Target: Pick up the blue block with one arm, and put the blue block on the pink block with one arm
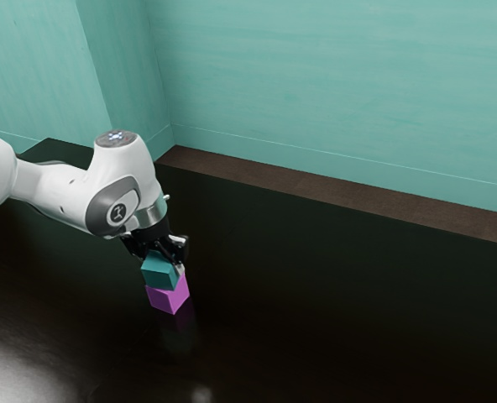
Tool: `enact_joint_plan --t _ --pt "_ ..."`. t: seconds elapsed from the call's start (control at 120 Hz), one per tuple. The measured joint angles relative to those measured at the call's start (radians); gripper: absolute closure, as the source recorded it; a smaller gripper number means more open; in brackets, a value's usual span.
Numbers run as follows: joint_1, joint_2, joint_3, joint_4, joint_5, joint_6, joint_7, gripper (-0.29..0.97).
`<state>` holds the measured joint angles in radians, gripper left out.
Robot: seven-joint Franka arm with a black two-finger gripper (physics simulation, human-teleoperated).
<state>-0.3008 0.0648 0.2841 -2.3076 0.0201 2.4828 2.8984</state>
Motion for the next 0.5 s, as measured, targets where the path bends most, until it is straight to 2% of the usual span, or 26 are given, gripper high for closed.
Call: enact_joint_plan --t 0.133,0.5 --pt "0.0 -0.006 0.0 0.0 -0.008 -0.002 0.0 0.31" --pt "0.0 -0.005 0.007 0.0 -0.026 -0.024 -0.001 0.08"
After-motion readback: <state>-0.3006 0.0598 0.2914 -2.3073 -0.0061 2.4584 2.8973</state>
